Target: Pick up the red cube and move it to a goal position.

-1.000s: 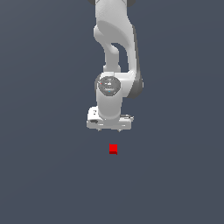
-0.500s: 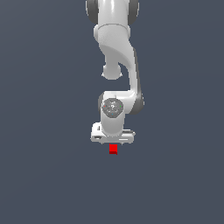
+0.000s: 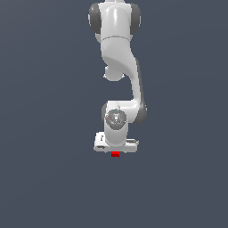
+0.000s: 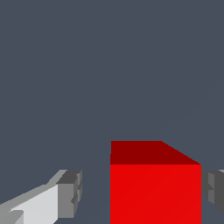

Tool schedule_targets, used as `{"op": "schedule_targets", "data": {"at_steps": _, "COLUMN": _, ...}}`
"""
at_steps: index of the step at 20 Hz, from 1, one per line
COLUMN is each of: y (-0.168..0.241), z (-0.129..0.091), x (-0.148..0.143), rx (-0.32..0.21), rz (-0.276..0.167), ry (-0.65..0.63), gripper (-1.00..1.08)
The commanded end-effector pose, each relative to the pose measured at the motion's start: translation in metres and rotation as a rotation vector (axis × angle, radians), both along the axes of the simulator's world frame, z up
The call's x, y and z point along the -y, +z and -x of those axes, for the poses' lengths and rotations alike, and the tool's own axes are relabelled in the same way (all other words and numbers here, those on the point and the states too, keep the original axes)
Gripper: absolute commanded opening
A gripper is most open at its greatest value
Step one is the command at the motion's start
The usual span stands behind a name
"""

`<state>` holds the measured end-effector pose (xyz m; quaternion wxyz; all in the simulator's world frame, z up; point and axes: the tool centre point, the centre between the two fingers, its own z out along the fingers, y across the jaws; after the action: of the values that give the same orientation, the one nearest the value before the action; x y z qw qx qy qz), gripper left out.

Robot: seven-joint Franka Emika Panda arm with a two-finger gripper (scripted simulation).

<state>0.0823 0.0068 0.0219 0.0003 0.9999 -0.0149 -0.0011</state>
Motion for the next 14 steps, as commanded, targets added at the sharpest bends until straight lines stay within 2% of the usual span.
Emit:
{"op": "schedule_targets", "data": {"at_steps": 1, "y": -0.0018, "z": -0.0026, "x": -0.0005, "rx": 0.002, "rz": 0.0, "ry": 0.0, "gripper": 1.0}}
{"op": "schedule_targets", "data": {"at_steps": 3, "y": -0.0022, "z": -0.003, "x": -0.0006, "rx": 0.002, "rz": 0.0, "ry": 0.0, "gripper": 1.0}}
{"op": "schedule_targets", "data": {"at_steps": 4, "y": -0.0022, "z": -0.003, "x": -0.0006, "rx": 0.002, "rz": 0.0, "ry": 0.0, "gripper": -1.0}}
{"op": "schedule_targets", "data": {"at_steps": 14, "y": -0.002, "z": -0.0029, "x": -0.0006, "rx": 0.002, "rz": 0.0, "ry": 0.0, "gripper": -1.0}}
